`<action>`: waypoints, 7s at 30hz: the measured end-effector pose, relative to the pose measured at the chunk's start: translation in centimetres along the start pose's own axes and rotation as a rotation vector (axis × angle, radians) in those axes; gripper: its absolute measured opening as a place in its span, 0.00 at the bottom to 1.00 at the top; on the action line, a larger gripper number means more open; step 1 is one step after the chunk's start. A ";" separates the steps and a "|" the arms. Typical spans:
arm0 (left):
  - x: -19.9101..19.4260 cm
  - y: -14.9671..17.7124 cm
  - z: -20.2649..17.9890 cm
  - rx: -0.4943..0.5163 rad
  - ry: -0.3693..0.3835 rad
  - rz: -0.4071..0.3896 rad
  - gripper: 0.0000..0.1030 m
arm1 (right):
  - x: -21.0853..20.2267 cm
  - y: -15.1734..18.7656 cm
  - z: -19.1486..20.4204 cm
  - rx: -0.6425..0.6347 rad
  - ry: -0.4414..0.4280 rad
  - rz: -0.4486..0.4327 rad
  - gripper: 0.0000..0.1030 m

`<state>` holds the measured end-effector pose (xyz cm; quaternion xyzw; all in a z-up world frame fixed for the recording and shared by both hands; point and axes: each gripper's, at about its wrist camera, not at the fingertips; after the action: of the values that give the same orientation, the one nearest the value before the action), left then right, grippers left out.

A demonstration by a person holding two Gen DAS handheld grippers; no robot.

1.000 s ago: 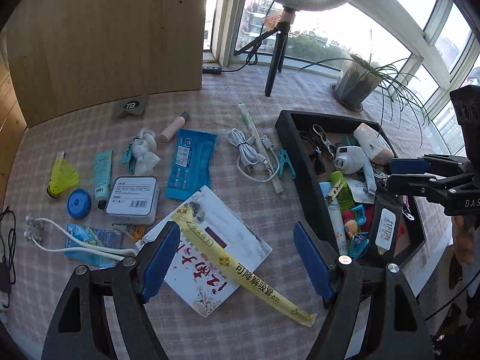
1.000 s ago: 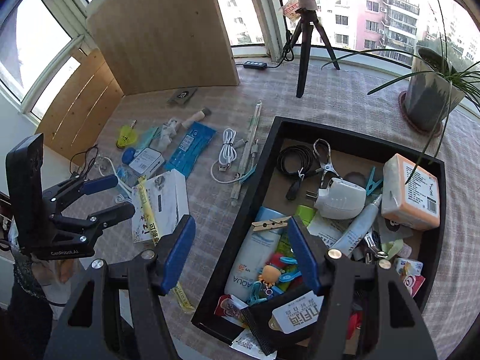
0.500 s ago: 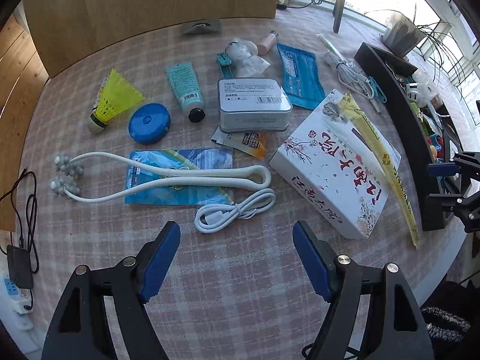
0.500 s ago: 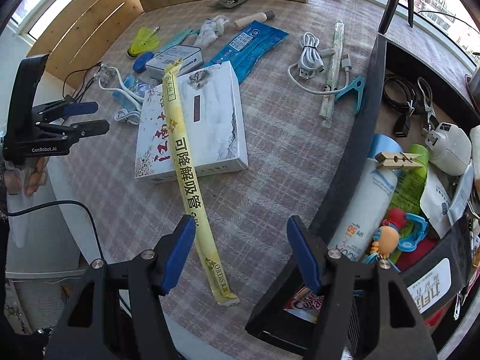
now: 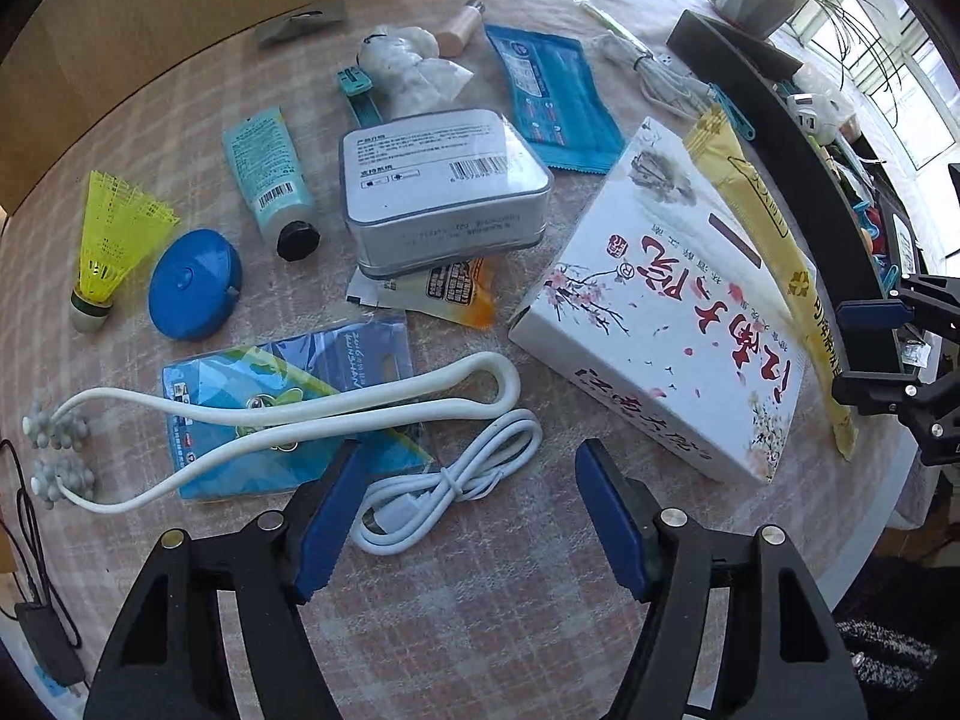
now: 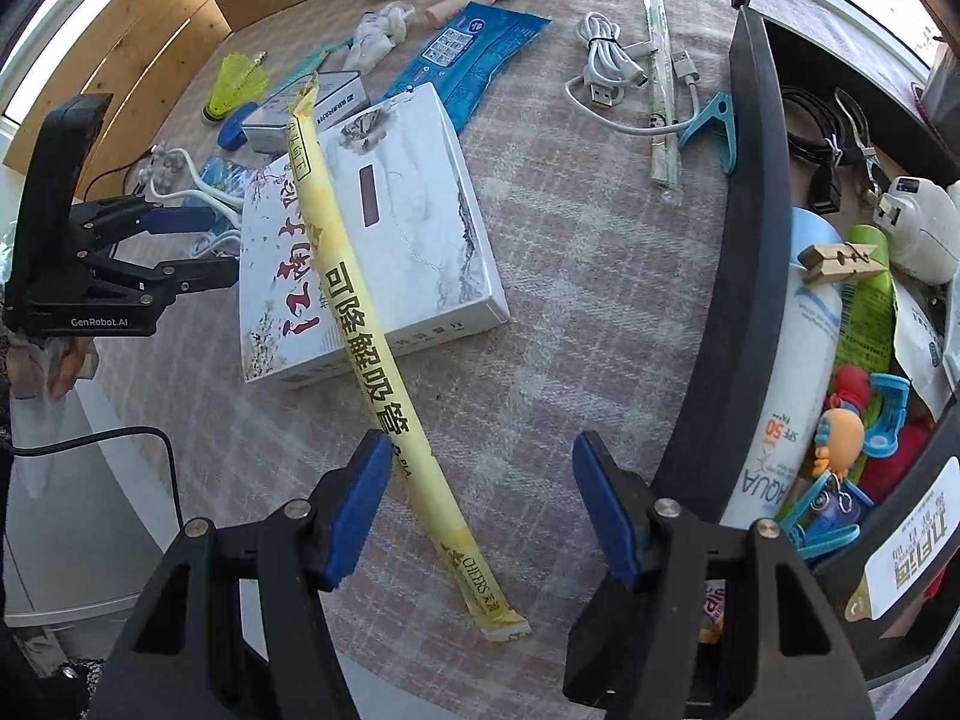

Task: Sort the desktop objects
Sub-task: 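Grasp the yellow straw strip with the right gripper while the left gripper grasps the white USB cable, then carry the straw strip and cable into the black tray and open both grippers, then grasp the white flower-print box with both grippers from its sides, then lift the flower-print box into the black tray and open both grippers, then grasp the white massage roller by its handle with the right gripper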

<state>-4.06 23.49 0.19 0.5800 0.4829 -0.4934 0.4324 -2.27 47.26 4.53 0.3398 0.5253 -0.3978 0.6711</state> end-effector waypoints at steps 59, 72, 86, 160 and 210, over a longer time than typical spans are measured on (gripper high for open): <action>-7.7 -11.9 -24.6 0.024 0.248 -0.216 0.11 | -14.1 10.2 -24.4 0.444 -0.020 -0.268 0.11; -9.0 -11.1 -25.9 -0.048 0.150 -0.282 0.73 | -14.9 8.2 -23.5 0.392 0.030 -0.309 0.51; -7.4 -2.3 -11.7 -0.449 0.103 -0.310 0.73 | -13.7 0.8 -14.9 0.133 -0.002 -0.365 0.51; -9.2 -16.1 -23.3 -0.223 0.150 -0.362 0.70 | -15.9 -5.4 -15.4 0.132 0.024 -0.311 0.49; -5.6 3.8 3.2 -0.903 0.082 -0.355 0.69 | -10.7 -10.9 -2.1 -0.141 -0.066 -0.192 0.49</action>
<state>-1.10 19.05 5.40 0.2620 0.7567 -0.2774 0.5309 -14.33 46.10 14.10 0.2267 0.5595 -0.4334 0.6692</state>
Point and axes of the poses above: each gripper's, at about its wrist camera, not at the fingertips, and x roughly the way its jaws point, z to its left, y to its underside, and after that the axes turned 13 degrees about z, right-handed
